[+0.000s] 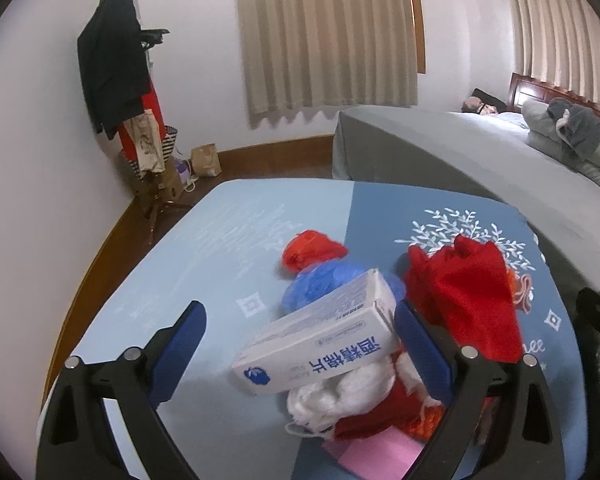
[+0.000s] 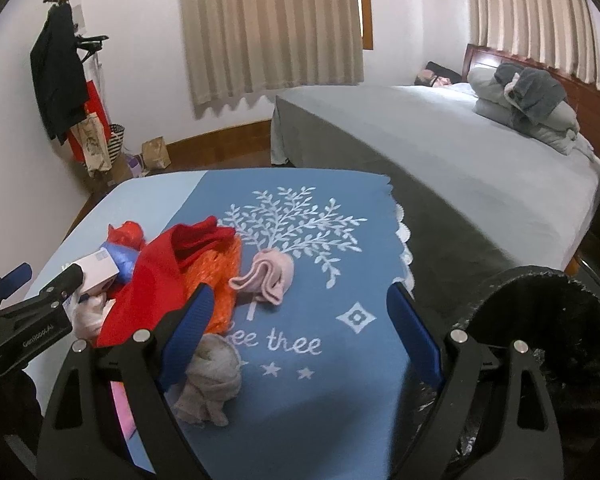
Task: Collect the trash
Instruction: 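Move both tools over the trash pile toward the white alcohol-pad box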
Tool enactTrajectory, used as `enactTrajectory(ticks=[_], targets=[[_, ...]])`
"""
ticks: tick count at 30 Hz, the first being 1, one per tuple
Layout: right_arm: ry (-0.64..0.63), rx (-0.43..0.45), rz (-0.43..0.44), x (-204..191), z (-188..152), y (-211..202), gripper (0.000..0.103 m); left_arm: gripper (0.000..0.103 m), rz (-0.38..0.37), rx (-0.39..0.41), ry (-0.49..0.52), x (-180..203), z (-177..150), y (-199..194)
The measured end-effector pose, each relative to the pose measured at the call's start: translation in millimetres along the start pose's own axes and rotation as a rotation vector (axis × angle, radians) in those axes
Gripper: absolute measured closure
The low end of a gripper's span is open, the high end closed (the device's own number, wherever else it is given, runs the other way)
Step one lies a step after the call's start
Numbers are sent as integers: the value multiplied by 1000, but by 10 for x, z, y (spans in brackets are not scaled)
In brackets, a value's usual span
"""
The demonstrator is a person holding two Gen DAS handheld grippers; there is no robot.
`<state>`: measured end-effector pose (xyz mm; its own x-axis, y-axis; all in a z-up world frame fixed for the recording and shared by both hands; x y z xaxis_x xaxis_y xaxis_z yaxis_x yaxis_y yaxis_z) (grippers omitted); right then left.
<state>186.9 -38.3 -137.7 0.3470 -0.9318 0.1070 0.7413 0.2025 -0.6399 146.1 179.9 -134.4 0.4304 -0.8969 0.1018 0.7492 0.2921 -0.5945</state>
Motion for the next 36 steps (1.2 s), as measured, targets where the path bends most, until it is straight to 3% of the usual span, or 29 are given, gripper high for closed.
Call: enactTrajectory(ticks=[14,20,28,36], targets=[[-36,-17,39,-278,-40,-24,16,5,44,-21,-1,-449,-218,-289],[-55,-22,54,-390,-79,-41,16,6,48,-73,-46,-587,-380,-400],[-63,-24,49,-414,-108,-62,16,6,-2,-64,-55,-422,-396,-451],[-57,-27,36,-346,-152,-78,16,6,14,-89,-64,-328,-428,-302]])
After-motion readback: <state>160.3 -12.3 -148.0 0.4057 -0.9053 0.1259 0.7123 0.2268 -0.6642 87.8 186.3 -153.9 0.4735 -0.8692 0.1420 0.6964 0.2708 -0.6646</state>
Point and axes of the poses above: each gripper's, at about its wrist camera, not at the fingertips, and y roughly the way its jaws point, x to its right, z to its top, the point moved 2 cm from there along y, roughly the way its jaws point, and after that the axes turned 12 degrees about -y, right-handed, at the moved point
